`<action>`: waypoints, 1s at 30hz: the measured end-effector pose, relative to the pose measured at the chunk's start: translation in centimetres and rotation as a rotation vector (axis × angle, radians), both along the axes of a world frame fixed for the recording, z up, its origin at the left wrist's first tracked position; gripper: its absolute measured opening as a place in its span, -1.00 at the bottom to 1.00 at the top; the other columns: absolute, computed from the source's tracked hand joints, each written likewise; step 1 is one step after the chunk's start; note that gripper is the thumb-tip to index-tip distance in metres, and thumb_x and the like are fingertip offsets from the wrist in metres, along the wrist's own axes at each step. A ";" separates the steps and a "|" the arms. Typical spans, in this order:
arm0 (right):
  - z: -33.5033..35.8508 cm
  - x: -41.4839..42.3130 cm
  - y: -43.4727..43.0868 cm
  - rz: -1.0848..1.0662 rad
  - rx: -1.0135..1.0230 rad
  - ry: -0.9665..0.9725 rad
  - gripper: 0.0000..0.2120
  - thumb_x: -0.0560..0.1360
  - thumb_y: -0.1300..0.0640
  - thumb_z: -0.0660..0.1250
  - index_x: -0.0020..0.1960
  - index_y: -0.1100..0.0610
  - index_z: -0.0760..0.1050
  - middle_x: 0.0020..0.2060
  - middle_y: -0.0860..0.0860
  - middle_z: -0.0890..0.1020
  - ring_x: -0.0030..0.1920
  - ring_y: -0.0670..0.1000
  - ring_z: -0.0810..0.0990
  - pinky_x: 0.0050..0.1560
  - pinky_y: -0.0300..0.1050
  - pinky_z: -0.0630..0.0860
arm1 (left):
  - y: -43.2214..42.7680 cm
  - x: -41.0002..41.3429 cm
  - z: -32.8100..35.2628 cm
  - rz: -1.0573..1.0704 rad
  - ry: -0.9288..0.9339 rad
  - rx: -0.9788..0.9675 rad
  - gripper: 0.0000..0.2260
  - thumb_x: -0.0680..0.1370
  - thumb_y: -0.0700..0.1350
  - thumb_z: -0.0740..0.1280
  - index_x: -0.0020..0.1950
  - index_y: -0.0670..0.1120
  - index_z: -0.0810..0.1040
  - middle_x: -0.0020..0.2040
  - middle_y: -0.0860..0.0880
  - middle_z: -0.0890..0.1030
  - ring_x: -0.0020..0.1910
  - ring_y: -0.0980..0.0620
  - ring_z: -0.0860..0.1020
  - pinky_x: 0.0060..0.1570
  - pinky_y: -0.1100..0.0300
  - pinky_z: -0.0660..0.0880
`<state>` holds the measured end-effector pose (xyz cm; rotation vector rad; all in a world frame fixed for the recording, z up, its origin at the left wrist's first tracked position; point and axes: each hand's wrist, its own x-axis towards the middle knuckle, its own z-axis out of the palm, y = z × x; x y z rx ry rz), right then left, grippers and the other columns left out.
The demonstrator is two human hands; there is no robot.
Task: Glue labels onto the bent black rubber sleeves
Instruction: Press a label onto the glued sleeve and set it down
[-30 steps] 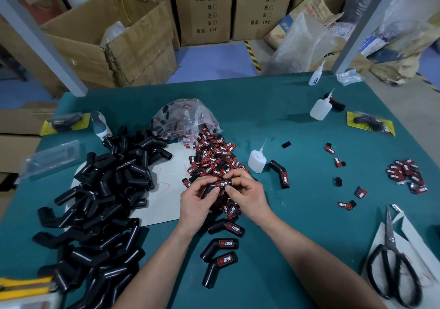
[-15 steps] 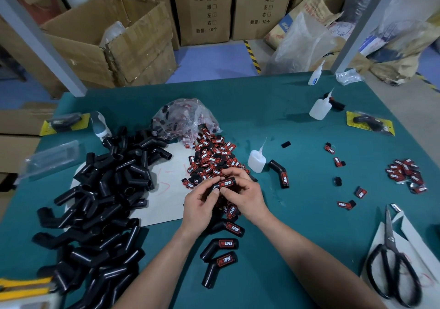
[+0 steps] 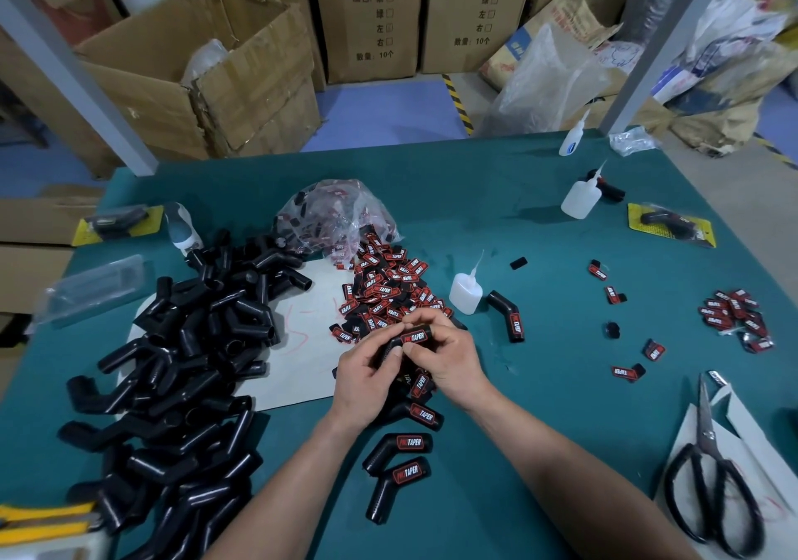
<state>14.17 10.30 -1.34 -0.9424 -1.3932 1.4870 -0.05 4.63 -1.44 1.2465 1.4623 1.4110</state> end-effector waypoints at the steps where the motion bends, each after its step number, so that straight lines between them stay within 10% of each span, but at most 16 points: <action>1: 0.0 -0.1 0.0 0.013 0.003 0.003 -0.91 0.44 0.14 0.48 -0.07 0.06 0.72 0.11 -0.05 0.63 0.14 -0.03 0.62 0.15 -0.19 0.53 | 0.1 0.0 0.0 0.018 -0.012 -0.006 -0.65 0.55 -0.23 0.35 0.20 0.17 0.63 0.16 0.34 0.67 0.19 0.27 0.62 0.22 0.42 0.45; 30: 0.0 -0.2 0.1 -0.111 0.093 -0.070 -0.88 0.49 0.23 0.40 -0.23 0.16 0.61 -0.02 -0.09 0.64 0.08 -0.04 0.60 0.21 -0.12 0.49 | 0.3 -0.3 -1.5 0.118 0.036 0.153 -0.73 0.46 -0.04 0.53 0.09 0.27 0.68 0.09 0.13 0.70 0.13 0.02 0.67 0.22 0.20 0.55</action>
